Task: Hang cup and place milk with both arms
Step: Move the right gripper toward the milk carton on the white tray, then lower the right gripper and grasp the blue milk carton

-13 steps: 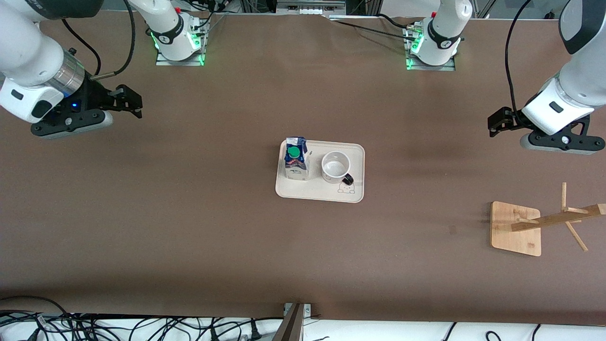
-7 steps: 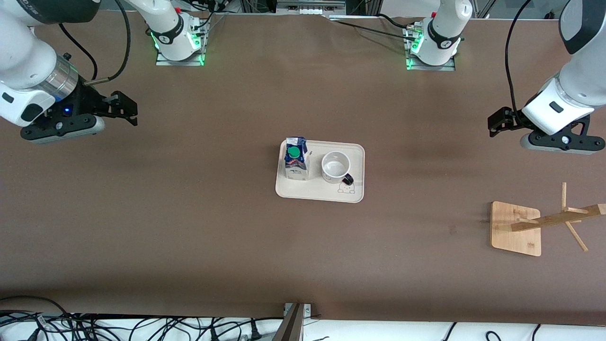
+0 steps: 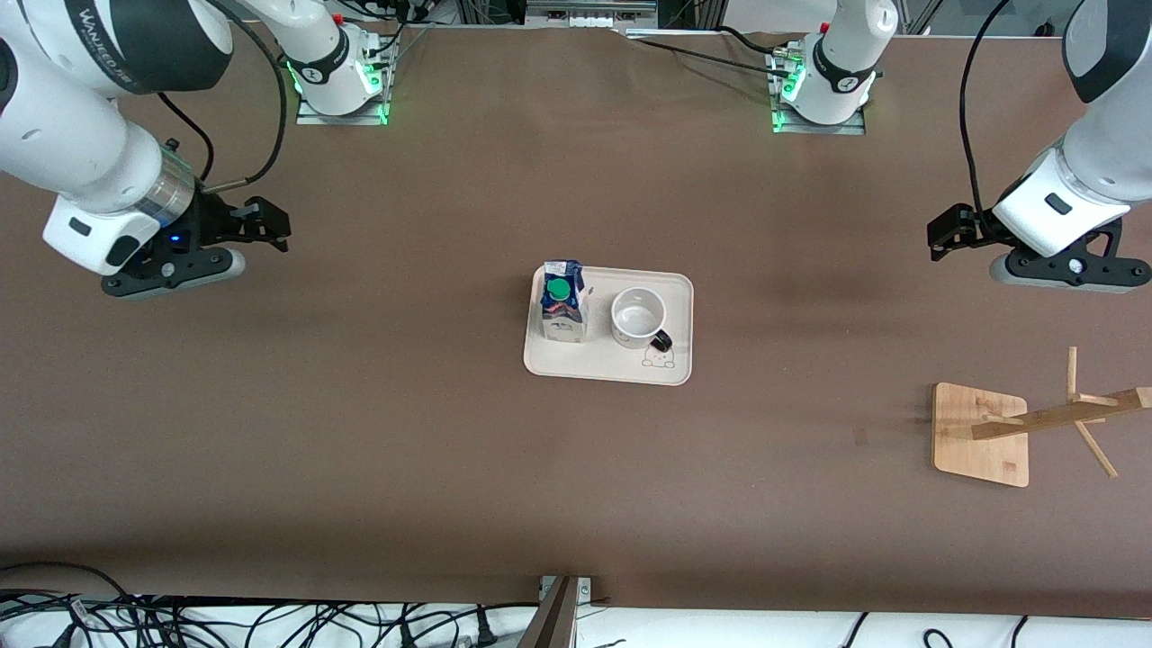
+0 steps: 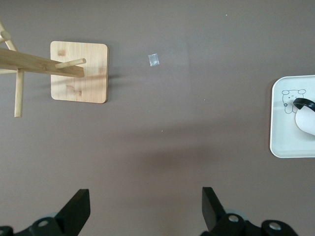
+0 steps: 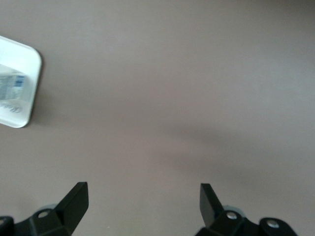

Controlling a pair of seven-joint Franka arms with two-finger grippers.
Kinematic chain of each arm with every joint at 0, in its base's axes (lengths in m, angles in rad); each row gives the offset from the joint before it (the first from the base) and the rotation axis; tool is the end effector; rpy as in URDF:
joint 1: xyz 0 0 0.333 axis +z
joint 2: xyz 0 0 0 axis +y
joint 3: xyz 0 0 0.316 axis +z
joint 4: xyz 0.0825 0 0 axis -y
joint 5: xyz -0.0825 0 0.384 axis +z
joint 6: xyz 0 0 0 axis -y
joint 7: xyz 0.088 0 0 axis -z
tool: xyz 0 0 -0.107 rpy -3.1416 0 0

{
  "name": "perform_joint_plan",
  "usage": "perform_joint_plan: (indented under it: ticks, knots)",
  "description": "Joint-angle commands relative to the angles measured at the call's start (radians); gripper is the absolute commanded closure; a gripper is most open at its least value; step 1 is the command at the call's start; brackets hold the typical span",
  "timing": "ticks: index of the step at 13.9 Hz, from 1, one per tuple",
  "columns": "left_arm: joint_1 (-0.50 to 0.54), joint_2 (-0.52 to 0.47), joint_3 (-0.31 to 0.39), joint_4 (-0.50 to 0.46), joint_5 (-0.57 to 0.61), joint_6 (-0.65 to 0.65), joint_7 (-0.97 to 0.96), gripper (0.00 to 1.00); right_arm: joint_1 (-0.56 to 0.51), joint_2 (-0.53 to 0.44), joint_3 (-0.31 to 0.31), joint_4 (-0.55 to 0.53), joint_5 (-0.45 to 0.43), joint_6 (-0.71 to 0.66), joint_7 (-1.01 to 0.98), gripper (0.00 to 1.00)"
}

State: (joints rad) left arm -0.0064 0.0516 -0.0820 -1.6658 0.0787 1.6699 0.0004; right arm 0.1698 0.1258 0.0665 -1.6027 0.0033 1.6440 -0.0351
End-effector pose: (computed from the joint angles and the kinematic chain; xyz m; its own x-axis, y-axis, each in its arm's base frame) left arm 0.5720 -0.0420 0.5592 0.9942 -0.0964 -0.0476 -0.0998 -0.9923 -0.0735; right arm 0.5762 0.1370 0.5434 0.9600 0.2672 -0.0837 0.2669 -0.9636 -0.0145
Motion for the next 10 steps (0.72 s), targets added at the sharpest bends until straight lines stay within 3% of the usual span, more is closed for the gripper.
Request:
perform_joint_plan:
  ticks: [1,5,10]
  knots:
    - [-0.001,0.025,-0.002,0.037,-0.014,-0.018,-0.014,0.00,0.066,0.041,0.015,0.003,0.096,0.038,0.149,0.00]
    - [0.003,0.028,-0.002,0.037,-0.016,-0.016,-0.014,0.00,0.284,0.165,0.015,0.013,0.112,0.231,0.393,0.00]
    - [0.000,0.030,-0.002,0.038,-0.031,-0.013,-0.017,0.00,0.434,0.328,0.015,0.098,0.109,0.378,0.726,0.00]
